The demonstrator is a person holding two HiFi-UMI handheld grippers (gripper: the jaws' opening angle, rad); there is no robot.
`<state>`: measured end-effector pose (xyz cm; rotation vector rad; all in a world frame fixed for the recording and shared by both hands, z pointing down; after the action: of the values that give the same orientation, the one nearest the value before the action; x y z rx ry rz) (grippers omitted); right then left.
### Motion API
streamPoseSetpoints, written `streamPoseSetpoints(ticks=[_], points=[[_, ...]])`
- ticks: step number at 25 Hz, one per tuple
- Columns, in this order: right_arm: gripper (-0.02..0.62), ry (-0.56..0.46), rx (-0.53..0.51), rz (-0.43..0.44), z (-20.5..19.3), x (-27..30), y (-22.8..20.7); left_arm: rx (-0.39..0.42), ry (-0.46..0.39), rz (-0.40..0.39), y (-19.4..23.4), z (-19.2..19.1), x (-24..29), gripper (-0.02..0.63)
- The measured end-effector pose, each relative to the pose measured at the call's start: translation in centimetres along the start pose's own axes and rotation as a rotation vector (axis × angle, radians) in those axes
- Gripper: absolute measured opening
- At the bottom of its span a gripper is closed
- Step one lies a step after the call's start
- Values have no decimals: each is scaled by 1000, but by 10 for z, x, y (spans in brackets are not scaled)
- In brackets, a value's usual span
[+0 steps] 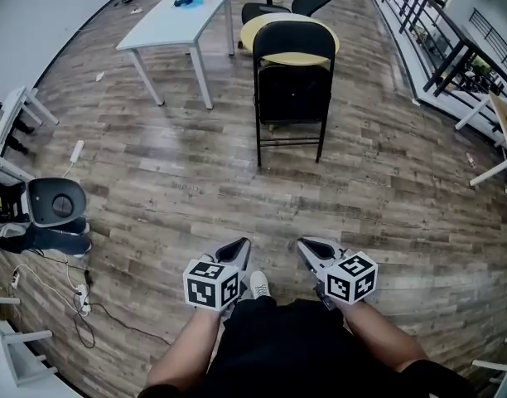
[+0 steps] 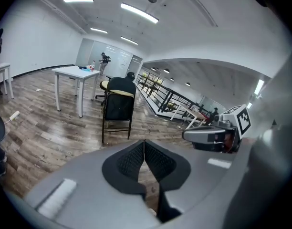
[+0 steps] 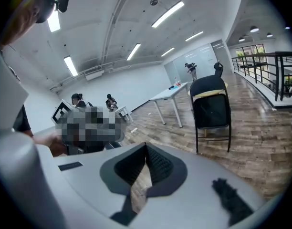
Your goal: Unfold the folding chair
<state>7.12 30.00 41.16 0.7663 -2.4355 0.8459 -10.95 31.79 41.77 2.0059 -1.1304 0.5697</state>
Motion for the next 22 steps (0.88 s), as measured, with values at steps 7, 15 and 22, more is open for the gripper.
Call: streamPoseSetpoints(ticks=[7,15,22], points=[[5,-18,-28,4,17,22,17,29,-34,1,23,11,-7,11],[5,-20,-52,0,28,26,23,21,-61,4,33,14,-8,11],[5,-16,-19,0,21,27,12,18,-49,-7,28,13,2,11]])
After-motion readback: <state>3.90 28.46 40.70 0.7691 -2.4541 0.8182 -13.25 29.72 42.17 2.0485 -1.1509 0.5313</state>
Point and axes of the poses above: the fingertips, and each gripper's own axes: x forward along the fingers, y to its left, z out of its top, the point moved 5 cm from there along -x, backward along the fingers, and after that the axes turned 8 degrees about y, right-handed, at the moved point
